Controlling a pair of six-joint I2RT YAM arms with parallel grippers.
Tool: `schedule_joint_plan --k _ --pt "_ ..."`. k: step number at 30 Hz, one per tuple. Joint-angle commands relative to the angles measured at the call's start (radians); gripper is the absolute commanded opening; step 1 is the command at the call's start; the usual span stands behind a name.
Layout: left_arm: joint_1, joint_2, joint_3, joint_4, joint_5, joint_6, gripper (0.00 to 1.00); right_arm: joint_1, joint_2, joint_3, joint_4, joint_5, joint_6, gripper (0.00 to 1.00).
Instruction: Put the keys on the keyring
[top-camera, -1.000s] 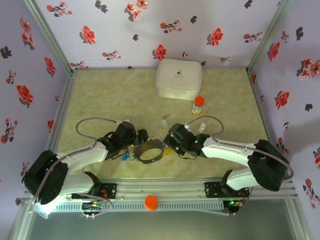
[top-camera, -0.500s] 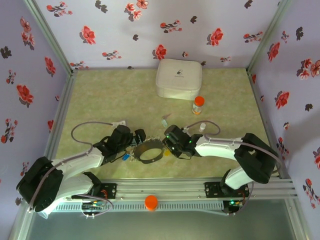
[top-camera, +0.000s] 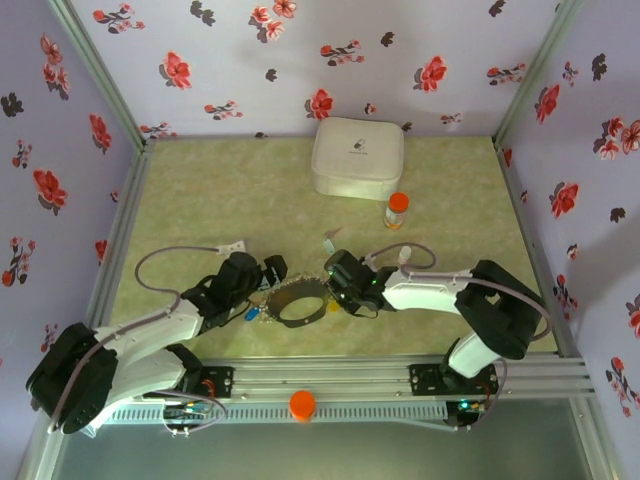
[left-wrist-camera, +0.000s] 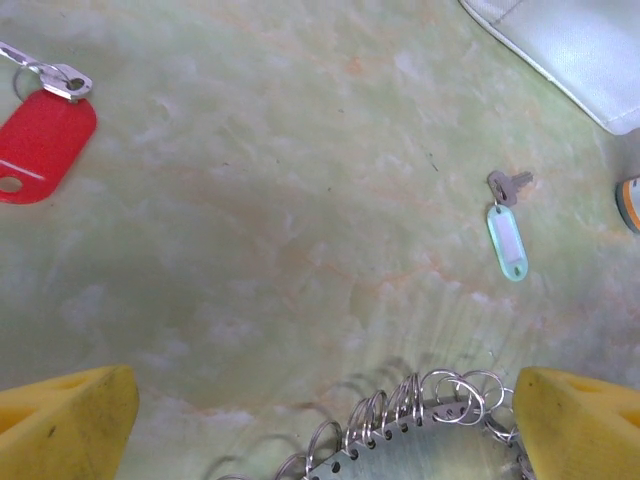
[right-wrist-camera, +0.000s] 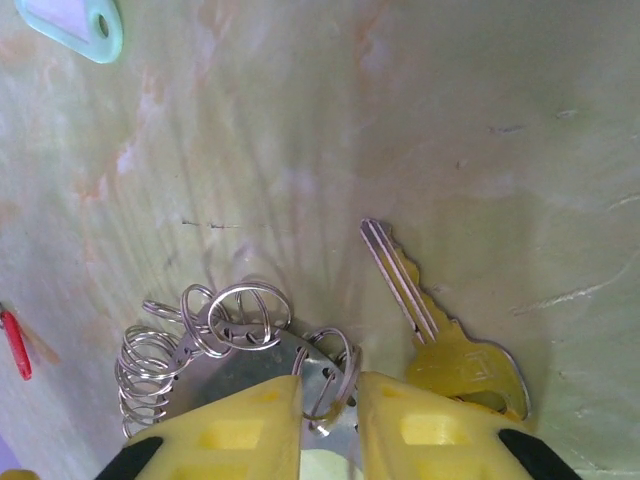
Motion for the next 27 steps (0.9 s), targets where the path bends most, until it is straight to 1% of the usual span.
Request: schedule_joint_plan --k 1,7,11,14,17,21,23,27 --pt "-0.004 -0.021 -0.001 -0.03 -0.054 -0.021 0.96 0.004 0.012 0.015 0.0 0.011 0.015 0.15" --pt "-0.003 -0.037 -0.006 -0.048 -0.063 -0.036 0.96 -0.001 -0.02 0.006 -0.035 0.03 -0.001 0.09" --pt "-0.004 -0.05 -0.002 -0.057 -0.068 -0.032 0.96 -0.007 -0.046 0.024 -0.083 0.041 -0.064 0.05" --pt "-0.004 -0.063 0.013 -0.074 -0.079 0.005 0.96 -0.018 -0.067 0.045 -0.116 0.032 -0.169 0.01" --pt "-0.004 -0.072 0.043 -0.107 -0.088 0.064 0.97 -0.031 -0.086 0.072 -0.169 0.011 -0.311 0.0" --pt "-0.004 -0.042 0.077 -0.113 -0.065 0.151 0.99 -0.056 -0.08 0.107 -0.264 -0.063 -0.48 0.0" --pt "-0.004 -0.003 0.092 -0.105 -0.037 0.176 0.98 -0.062 -0.074 0.107 -0.286 -0.091 -0.531 0.0" --pt "-0.005 0.085 0.132 -0.086 0.04 0.165 0.95 -0.066 -0.073 0.089 -0.308 -0.148 -0.569 0.0"
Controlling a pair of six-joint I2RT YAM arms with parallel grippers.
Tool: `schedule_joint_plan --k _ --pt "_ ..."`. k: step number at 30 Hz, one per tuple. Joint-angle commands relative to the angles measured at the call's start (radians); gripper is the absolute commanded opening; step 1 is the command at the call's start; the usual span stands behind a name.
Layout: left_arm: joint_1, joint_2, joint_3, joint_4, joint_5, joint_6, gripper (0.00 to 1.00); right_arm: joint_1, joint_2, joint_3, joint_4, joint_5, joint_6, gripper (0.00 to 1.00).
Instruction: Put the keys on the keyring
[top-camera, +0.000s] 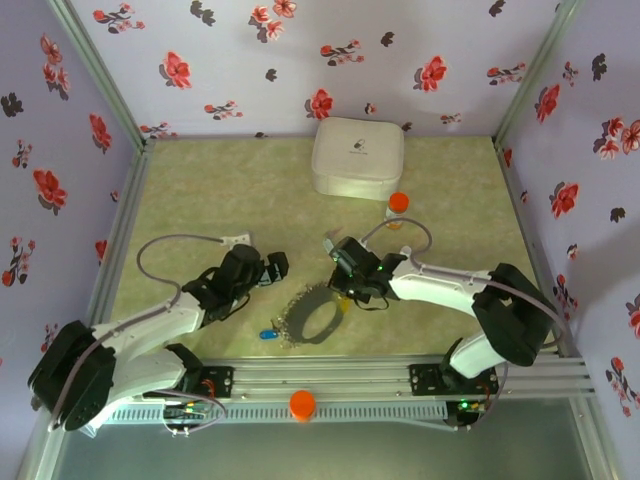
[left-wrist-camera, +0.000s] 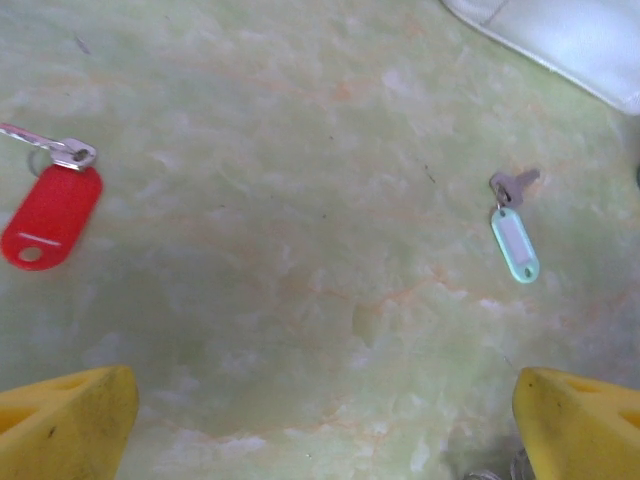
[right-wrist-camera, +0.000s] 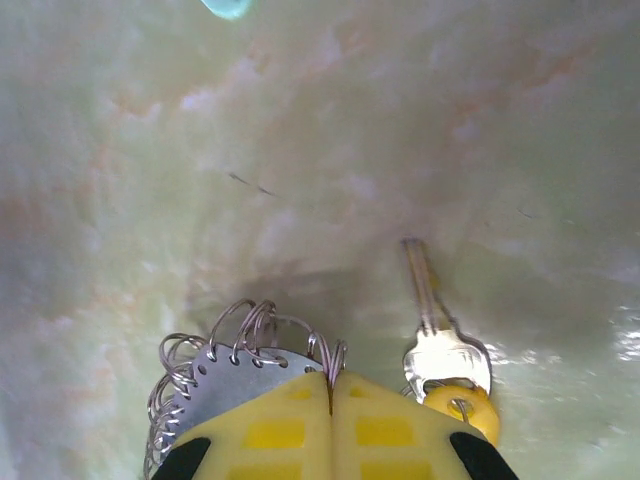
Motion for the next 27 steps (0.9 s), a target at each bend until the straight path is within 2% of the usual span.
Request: schedule_joint_plan --k 1,8,16,27 --pt "-0.005 0.062 0.045 0.015 0.068 0.031 0.95 -0.004 -0.008 -0.011 -0.066 -0.079 -0.098 0.0" --pt "-0.01 0.133 0.085 0.039 0.085 0.028 0.94 0.01 -0.009 -0.012 -0.037 -0.17 -0.143 0.0" --pt "-0.01 0.125 0.082 0.039 0.083 0.029 0.94 0.008 0.017 -0.005 -0.05 -0.099 -0.165 0.0" --pt "-0.01 0.078 0.043 0.039 0.056 0.032 0.94 -0.062 0.066 0.078 -0.118 -0.064 -0.262 0.0"
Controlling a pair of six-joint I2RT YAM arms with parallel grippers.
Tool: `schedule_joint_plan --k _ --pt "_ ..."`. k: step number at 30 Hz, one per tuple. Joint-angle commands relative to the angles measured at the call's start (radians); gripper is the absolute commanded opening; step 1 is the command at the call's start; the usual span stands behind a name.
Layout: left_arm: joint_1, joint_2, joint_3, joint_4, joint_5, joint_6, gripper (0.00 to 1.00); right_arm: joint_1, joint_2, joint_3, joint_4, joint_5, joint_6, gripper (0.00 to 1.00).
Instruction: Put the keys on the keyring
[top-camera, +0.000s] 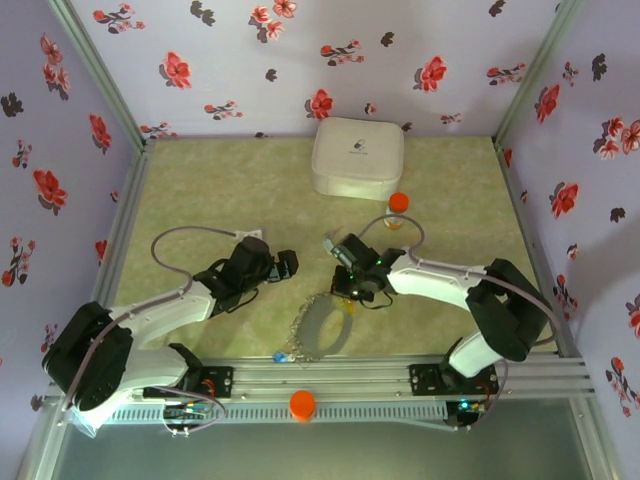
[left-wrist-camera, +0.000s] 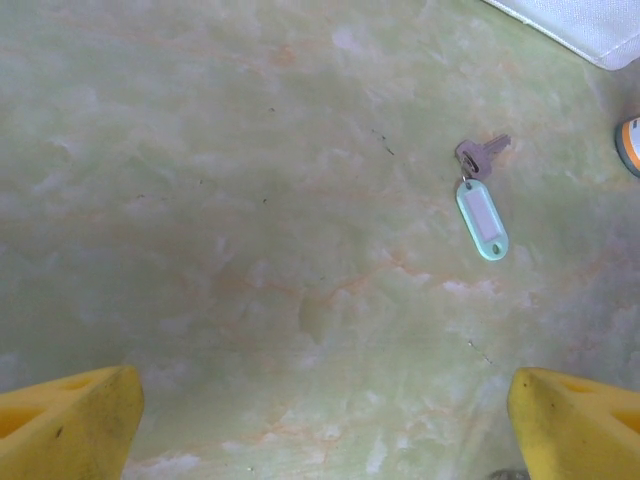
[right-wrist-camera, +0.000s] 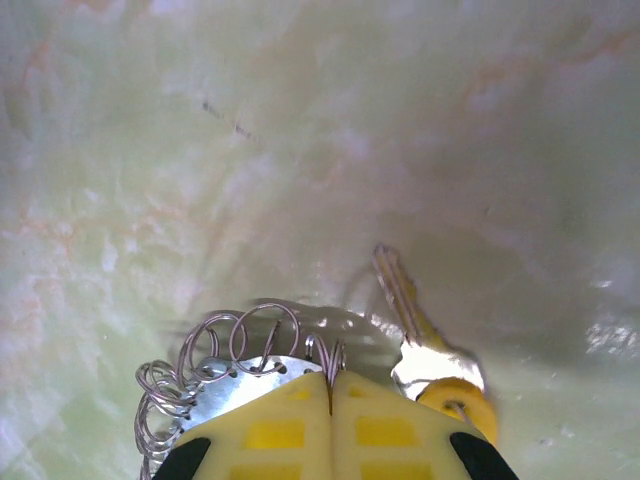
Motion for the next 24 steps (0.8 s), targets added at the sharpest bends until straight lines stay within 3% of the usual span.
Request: schedule_joint_plan --k 1,5,14,19,24 --pt "-0.008 -0.025 -0.024 0.016 -0.023 0.019 0.94 -0.012 0.033 0.041 -0.047 0.024 -0.061 0.0" --pt "-0.006 -0.041 -0.042 0.022 -0.049 0.016 0.94 -0.001 0.074 0.049 -0.055 0.015 -0.069 0.04" --pt "-0.007 -0.068 -0.055 0.02 -0.063 0.028 0.94 0.013 0.045 0.132 -0.191 0.118 -0.16 0.32" --pt "-0.007 -0.081 -0.061 0.027 -0.07 0.029 0.94 0.052 0.031 0.192 -0.242 0.146 -0.323 0.37" --pt "-0.006 -0.095 -0.078 0.037 -0.079 0.018 0.94 0.12 0.116 0.285 -0.319 0.132 -0.42 0.36"
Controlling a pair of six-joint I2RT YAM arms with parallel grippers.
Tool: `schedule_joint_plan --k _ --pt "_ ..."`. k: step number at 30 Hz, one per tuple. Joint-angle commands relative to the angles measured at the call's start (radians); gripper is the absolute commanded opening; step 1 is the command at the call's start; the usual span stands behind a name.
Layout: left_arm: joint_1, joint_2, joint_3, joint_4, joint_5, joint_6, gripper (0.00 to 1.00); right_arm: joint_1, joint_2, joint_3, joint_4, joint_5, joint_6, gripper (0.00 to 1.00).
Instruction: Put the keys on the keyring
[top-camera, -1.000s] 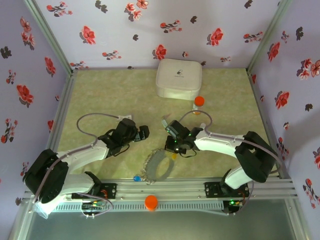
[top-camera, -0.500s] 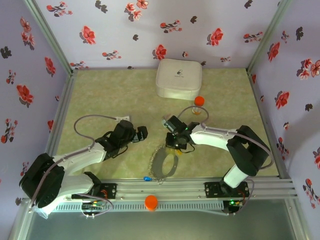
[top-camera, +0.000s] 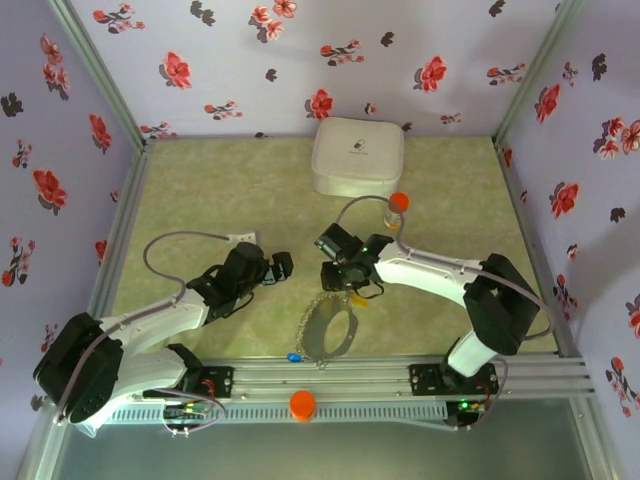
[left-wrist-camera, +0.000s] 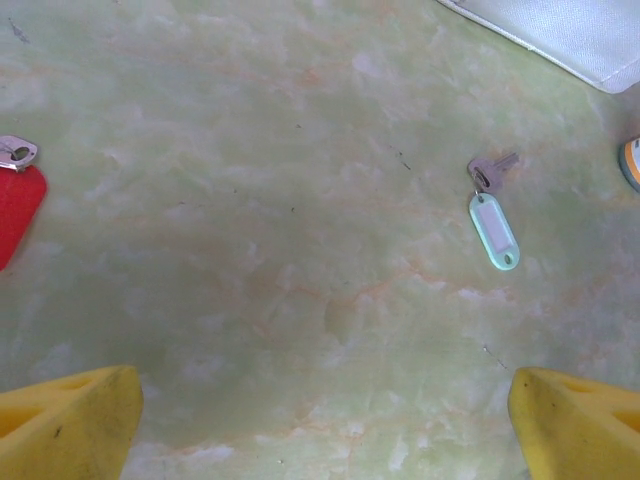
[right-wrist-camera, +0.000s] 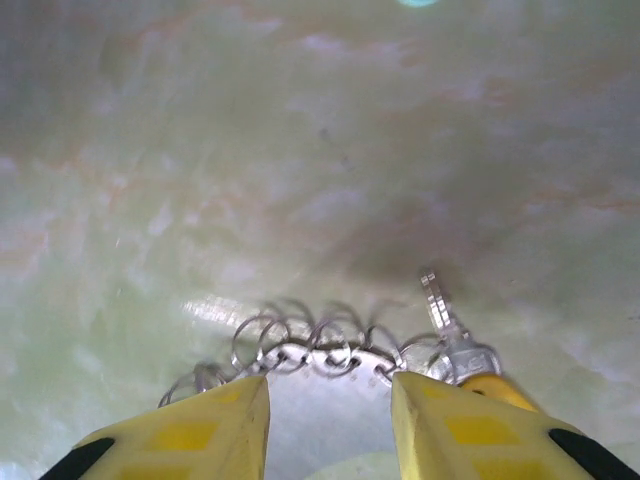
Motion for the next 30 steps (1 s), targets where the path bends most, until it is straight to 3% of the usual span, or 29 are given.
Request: schedule_joint_plan --k 1,8,13,19,30 --pt "-0.005 -0.021 -0.021 0.022 -0.033 0.012 0.94 0.044 0.072 0.082 -0.11 0.034 -0.108 0.36" --pt "-0.005 -0.038 -0.028 0.01 -0.034 0.006 0.94 0.064 0.174 0.168 -0.212 0.157 -0.09 0.32" --pt "-0.005 -0.04 -0.031 0.015 -0.037 0.0 0.94 0.065 0.184 0.16 -0.204 0.133 -0.063 0.3" --pt "-0.004 -0.032 -0.024 0.012 -0.038 0.001 0.94 0.062 0.173 0.145 -0.219 0.217 -0.014 0.26" --pt "-0.005 -0.034 -0.023 0.006 -0.037 -0.004 0.94 0.017 0.154 0.056 -0.123 0.104 0.027 0.27"
